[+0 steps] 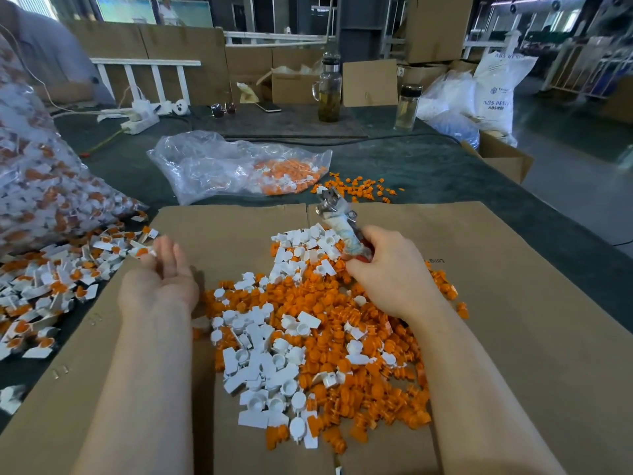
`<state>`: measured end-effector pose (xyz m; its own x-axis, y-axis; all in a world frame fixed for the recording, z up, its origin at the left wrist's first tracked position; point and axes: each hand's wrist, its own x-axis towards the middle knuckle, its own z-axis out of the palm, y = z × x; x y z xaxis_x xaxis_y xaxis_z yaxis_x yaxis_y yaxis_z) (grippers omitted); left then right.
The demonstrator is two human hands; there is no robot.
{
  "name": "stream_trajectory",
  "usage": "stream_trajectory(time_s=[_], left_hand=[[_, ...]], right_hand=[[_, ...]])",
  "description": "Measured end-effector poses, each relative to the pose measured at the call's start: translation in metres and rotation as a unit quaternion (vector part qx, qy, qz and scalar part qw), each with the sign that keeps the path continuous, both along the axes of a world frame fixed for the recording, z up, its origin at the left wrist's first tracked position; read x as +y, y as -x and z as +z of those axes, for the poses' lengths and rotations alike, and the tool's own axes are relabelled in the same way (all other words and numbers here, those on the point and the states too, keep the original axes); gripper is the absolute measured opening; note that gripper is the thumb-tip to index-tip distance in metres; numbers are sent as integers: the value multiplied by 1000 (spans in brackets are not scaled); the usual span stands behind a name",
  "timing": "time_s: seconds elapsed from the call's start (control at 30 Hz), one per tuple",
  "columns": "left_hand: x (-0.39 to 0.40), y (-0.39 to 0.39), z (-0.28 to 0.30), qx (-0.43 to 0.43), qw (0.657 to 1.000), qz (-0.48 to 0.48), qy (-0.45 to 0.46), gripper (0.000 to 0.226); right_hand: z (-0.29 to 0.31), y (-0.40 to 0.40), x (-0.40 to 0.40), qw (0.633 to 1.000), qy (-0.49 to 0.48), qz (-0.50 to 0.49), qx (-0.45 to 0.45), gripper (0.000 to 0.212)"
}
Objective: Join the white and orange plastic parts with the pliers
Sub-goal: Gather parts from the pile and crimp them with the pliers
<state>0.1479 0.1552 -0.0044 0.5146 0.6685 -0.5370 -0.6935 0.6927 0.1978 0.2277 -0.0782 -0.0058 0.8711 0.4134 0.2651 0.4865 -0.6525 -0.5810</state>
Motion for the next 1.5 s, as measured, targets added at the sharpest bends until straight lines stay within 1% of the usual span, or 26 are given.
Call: stream_trajectory(time_s=[0.07,0.13,0.2,0.23,0.27,0.3,0.37,0.4,0.43,0.47,0.5,0.53,0.6,0.67,0.77,0.83,0.9,0.93,0.97,1.07,1.13,1.17,1.23,1.33,1.4,1.5], left_hand=[[4,0,-2,-34,999,26,18,35],[5,-2,-4,-37,999,15,-1,37],[0,-3,-3,15,997,-48,-59,38],[-4,-4,-1,57,987,-100,-114,37],[-10,-4,2,102,963,-160,-191,38],[-17,-6,5,140,921,-223,-288,42],[-35,-9,10,156,804,-334,-467,51],[-46,-10,12,141,751,-380,-522,48],[-56,-10,12,119,709,-417,-556,40],[-64,-11,11,92,681,-444,-575,30],[-70,-12,10,57,671,-458,-580,23],[-73,-13,8,20,674,-462,-576,20],[-72,-15,5,-20,688,-447,-572,24],[-69,-15,3,-28,694,-428,-578,24],[-69,-16,2,-38,701,-407,-585,22],[-71,-17,3,-35,722,-384,-574,21],[-72,-18,5,-5,744,-355,-566,18],[-72,-18,5,17,742,-346,-574,21],[-71,-19,4,42,728,-342,-593,27],[-65,-19,2,120,657,-317,-673,46],[-57,-20,-1,193,614,-301,-704,47],[-52,-20,-3,241,585,-302,-714,44],[-44,-19,-8,321,518,-327,-723,41],[-38,-18,-12,390,431,-368,-726,40],[-37,-18,-12,416,391,-375,-730,37],[-37,-20,-13,431,365,-379,-733,30]], right_hand=[[-1,-1,0,1000,15,-3,-7,8],[-1,-1,1,1000,19,-4,-18,12],[-1,0,2,1000,20,-5,-23,8],[-1,0,3,999,20,-6,-25,6],[-1,1,3,999,17,-4,-27,8],[-1,2,5,1000,10,1,-30,11],[1,4,8,999,-6,22,-36,17],[2,5,9,999,-10,36,-39,17],[2,7,11,998,-11,49,-42,17],[2,8,13,997,-16,61,-43,18],[1,10,14,997,-21,71,-38,15],[1,11,15,996,-33,81,-29,14],[2,12,16,994,-53,96,-10,35],[3,13,15,992,-50,112,-5,48],[5,13,12,991,-27,129,-15,57],[5,13,11,992,-8,127,-23,60],[5,13,12,992,-6,122,-11,55],[5,14,12,993,-13,117,-4,50],[4,14,13,994,-19,106,-5,42],[0,11,12,998,-6,30,-52,22],[-2,4,8,999,-1,-36,-40,15],[-3,0,5,998,-2,-67,-20,13],[-7,-7,0,992,15,-125,11,15],[-11,-14,-5,981,72,-173,55,20],[-14,-15,-5,973,96,-195,75,19],[-17,-13,-3,963,121,-229,80,20]])
